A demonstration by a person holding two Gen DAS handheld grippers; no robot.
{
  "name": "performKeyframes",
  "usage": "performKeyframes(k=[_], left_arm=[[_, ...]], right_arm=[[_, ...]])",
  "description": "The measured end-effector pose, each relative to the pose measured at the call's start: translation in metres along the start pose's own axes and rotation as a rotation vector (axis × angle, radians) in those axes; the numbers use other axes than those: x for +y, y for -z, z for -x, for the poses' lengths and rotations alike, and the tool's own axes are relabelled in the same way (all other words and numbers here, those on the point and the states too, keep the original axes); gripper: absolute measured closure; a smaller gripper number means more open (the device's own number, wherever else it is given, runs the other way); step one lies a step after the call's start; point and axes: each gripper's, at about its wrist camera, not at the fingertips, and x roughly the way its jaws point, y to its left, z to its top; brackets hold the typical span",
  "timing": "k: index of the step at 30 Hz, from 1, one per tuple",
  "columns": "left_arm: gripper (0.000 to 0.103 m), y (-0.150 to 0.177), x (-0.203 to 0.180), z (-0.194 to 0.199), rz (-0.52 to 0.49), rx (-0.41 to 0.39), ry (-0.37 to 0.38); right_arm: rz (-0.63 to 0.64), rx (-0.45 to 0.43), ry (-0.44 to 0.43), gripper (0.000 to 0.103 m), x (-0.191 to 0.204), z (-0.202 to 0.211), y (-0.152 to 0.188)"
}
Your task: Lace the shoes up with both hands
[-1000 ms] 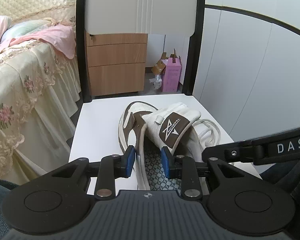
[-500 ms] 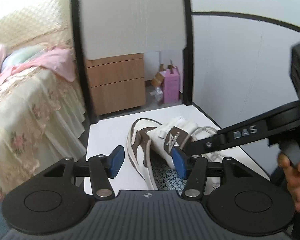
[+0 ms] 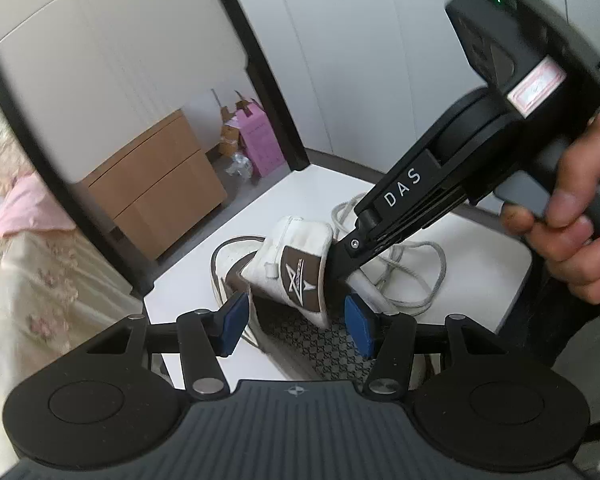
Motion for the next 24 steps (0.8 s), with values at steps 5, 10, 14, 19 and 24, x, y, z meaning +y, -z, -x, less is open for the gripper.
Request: performKeyframes(k=[5, 10, 14, 19, 24], left_arm=[[0.044, -0.01, -0.007, -0.022, -0.086, 0.032, -0.035], [0.044, -0.016, -0.005, -0.034, -0.112, 0.065, -0.134], [0.044, -0.022, 0.001, -0.035, -0.082, 0.043, -0.199], [0.054, -0.028, -0.01, -0.049, -0.252, 0.033, -0.202], [0.085, -0.031, -0.018, -0.065, -0.396, 0.064, -0.141]], right_arm=[[0.029, -0.003, 0.006, 0.091, 0.004, 0.003, 0.002], [0.016, 0.001, 0.003, 0.091, 0.0, 0.005, 0.001], [-0.002, 0.007, -0.011, 0.091, -0.002, 0.007, 0.0], [-0.02, 0.015, -0.027, 0.091, -0.003, 0.006, 0.0], [0.103, -0.009, 0.014, 0.089, 0.011, 0.003, 0.001]])
